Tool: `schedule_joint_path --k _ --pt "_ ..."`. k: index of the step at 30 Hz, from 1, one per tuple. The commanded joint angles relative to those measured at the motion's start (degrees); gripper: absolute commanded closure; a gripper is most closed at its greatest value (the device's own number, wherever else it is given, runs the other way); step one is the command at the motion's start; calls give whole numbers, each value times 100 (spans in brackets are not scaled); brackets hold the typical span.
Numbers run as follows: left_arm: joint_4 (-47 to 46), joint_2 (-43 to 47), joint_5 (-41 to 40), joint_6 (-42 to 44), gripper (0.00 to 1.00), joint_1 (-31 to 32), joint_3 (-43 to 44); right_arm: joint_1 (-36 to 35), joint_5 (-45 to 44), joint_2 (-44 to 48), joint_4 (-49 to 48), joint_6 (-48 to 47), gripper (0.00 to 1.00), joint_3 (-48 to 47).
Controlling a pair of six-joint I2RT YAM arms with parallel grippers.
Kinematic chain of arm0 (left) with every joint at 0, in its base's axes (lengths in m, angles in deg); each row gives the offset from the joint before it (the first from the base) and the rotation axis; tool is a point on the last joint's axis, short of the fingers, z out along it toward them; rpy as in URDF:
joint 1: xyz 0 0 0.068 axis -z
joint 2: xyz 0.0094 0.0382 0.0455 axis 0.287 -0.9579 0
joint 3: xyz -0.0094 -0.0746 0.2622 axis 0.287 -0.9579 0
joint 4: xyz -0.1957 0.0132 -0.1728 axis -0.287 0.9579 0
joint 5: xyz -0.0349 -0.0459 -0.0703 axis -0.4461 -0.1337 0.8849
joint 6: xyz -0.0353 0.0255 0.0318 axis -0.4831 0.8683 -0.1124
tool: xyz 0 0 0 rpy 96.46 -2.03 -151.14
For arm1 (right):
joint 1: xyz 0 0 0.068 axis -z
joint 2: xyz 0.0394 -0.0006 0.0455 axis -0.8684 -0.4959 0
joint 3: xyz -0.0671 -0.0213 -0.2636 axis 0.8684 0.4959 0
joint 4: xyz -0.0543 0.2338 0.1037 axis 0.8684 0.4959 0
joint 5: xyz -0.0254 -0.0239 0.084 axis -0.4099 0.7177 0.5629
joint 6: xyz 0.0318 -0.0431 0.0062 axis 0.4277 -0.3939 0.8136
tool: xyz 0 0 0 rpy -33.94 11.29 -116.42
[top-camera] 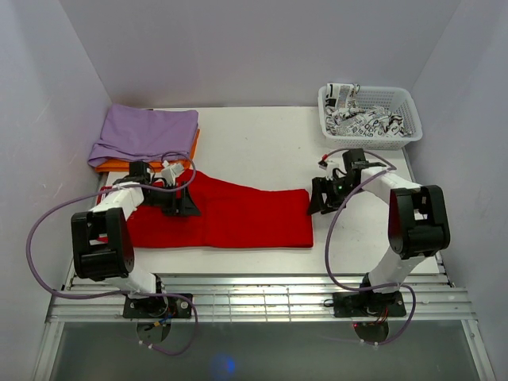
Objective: Fold and stack the trousers
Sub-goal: Fold the trousers
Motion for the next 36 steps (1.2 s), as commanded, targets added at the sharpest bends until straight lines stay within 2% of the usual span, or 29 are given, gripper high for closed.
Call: schedule_joint_path --k 1,5,9,13,19,26,27,31,36 --pt "-724 -180 -156 -538 24 242 28 163 401 -257 156 -340 25 91" --pt "-1198 -541 -446 -811 27 506 45 260 683 -469 16 -314 23 188" --pt "-1507 -857 -657 -1083 36 735 71 269 965 -618 -63 -323 21 240" --pt "-1700 -1130 -658 -1442 40 1208 133 269 1167 -776 -81 -437 21 276" --pt "-1920 -1271 -719 -1629 50 1429 291 304 1220 -856 -143 -490 21 363" --pt "-1903 -1157 -544 -1585 74 1482 625 497 1167 -926 -187 -604 21 469" --pt "-1911 -1061 -465 -1542 82 1499 660 567 1150 -918 -195 -648 21 513" --pt "-1920 -850 -420 -1375 100 1640 766 717 1115 -900 -187 -753 21 601" --pt "-1920 -901 -402 -1304 100 1886 775 752 1290 -935 -187 -780 21 662"
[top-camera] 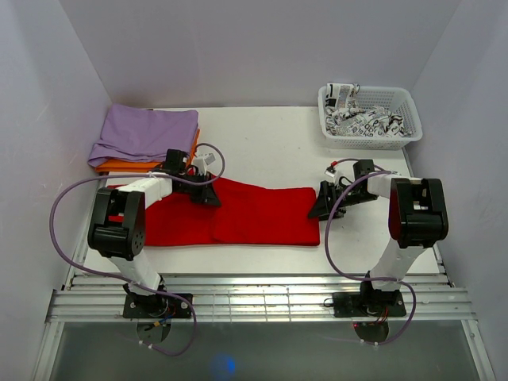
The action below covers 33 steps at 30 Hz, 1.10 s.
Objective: Fold and stack the trousers
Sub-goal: Fold the trousers
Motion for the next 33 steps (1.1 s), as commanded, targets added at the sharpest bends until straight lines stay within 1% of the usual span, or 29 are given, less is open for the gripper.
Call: schedule_joint_path --k 1,3,8,14,15,17,18,19,20,21,22,24,25,26,27,28,29,30,31,32,33 --pt "-163 237 199 112 100 195 130 31 -552 -236 -31 -325 21 212" --pt "-347 237 129 51 100 212 42 22 -491 -253 -31 -352 22 221" --pt "-549 -44 -503 16 100 212 -46 22 -429 -394 -58 -343 28 247" --pt "-761 -290 -785 -133 100 212 -29 22 -359 -596 -207 -211 33 309" --pt "-752 -317 -821 -177 93 212 6 22 -350 -640 -207 -150 35 265" --pt "-699 -370 -856 -195 82 212 59 22 -358 -658 -260 -62 47 239" --pt "-664 -361 -882 -213 69 212 112 14 -367 -684 -269 -1 55 213" --pt "-551 -343 -883 -213 61 212 156 22 -350 -693 -269 0 69 169" --pt "-454 -274 -874 -187 54 212 200 22 -341 -684 -225 -9 91 160" --pt "-340 -221 -891 -143 49 204 313 40 -332 -623 -207 -9 92 142" --pt "-86 -151 -891 -21 40 195 375 49 -315 -570 -181 -35 92 125" --pt "152 200 -752 94 31 64 463 75 -340 -352 12 -123 92 63" --pt "336 367 -664 260 14 -24 464 275 -367 -272 100 -236 92 11" --pt "408 743 -585 331 9 -121 446 355 -402 -193 196 -324 92 -16" --pt "478 938 -523 402 3 -383 411 548 -515 -35 449 -421 92 -51" --pt "618 1123 -418 481 2 -542 350 663 -543 45 591 -526 92 -78" --pt "706 1412 -356 656 2 -718 315 916 -569 106 758 -823 92 -156" --pt "812 1510 -286 770 2 -1250 288 1067 -630 211 1160 -1000 92 -218" --pt "1082 1572 -137 920 2 -1473 297 1190 -666 239 1390 -1193 92 -288" --pt "1259 1616 -101 1269 2 -1675 314 1339 -692 265 1601 -1561 92 -437" --pt "1409 1686 -83 1429 2 -2086 314 1654 -710 335 1786 -1704 92 -499"
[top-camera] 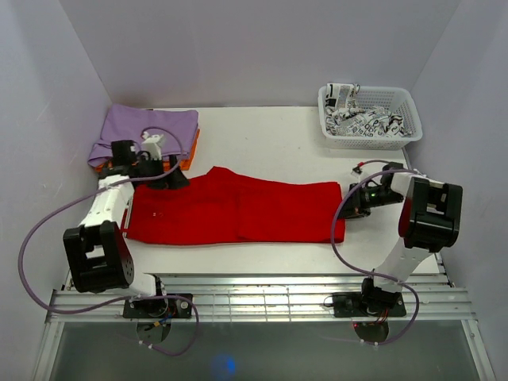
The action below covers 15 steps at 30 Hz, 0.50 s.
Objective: Fold and stack the trousers
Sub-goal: Fold the trousers
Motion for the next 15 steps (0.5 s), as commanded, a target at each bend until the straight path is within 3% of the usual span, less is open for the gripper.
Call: schedule_joint_path --k 1,6,9,12,15 --pt "961 356 321 897 2 -981 28 695 -314 349 1192 -1018 92 -438" --pt "1516 357 673 1722 2 -2255 -34 1521 -569 349 2160 -2037 92 -1105" --pt "1859 137 743 2127 2 -2704 28 1794 -553 270 2705 -2328 92 -1448" --pt "1930 -179 683 2304 3 -2882 -77 1856 -333 278 3215 -2566 92 -1932" --pt "1921 -513 1154 2488 13 -2891 -261 1856 236 322 3488 -2593 92 -2179"
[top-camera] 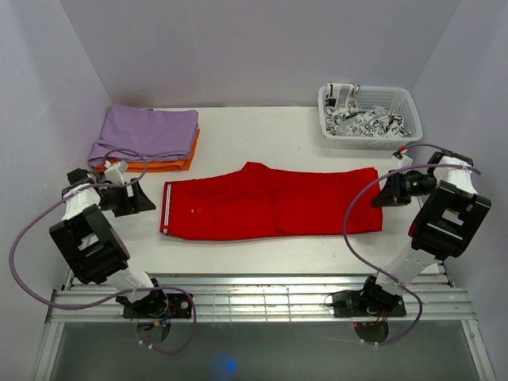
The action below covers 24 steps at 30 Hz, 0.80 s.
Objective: Fold and stack the trousers
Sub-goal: Fold the trousers
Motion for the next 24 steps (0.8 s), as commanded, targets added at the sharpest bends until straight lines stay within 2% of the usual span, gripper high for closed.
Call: schedule_joint_path --k 1,4,7,11,12,14,16,17,18,19,21,22,24 --pt "208 -206 750 465 15 18 -218 -19 925 154 826 -329 92 -397" --pt "103 -320 1328 509 14 53 -324 -80 1567 251 854 -170 92 -337" --pt "-247 -408 1515 299 17 159 -394 -273 2119 330 845 -12 92 -284" --pt "-522 -733 1507 -70 24 360 -377 -659 2701 435 600 523 92 -354" --pt "-557 -812 1472 -106 27 396 -368 -748 2745 479 468 907 92 -371" --pt "-741 -1031 1236 -220 30 510 -359 -967 2781 706 -225 1444 92 -310" --pt "-855 -1329 1068 -300 43 572 -350 -1134 2685 900 -857 2381 92 -100" --pt "-856 -1418 1024 -256 49 607 -342 -1353 2632 1093 -1487 2692 92 -30" --pt "-865 -1497 954 -229 60 607 -350 -1477 2536 1173 -1806 3000 92 128" --pt "-856 -1550 979 -212 65 607 -350 -1591 2517 1252 -2105 3551 92 190" --pt "-873 -1595 1101 -194 74 607 -359 -2039 2404 1428 -2836 4029 92 261" --pt "-891 -1569 1155 -203 83 616 -368 -2188 2359 1481 -3081 4283 92 322" --pt "-909 -1551 1208 -220 94 686 -377 -2672 2237 1586 -3878 5013 92 393"
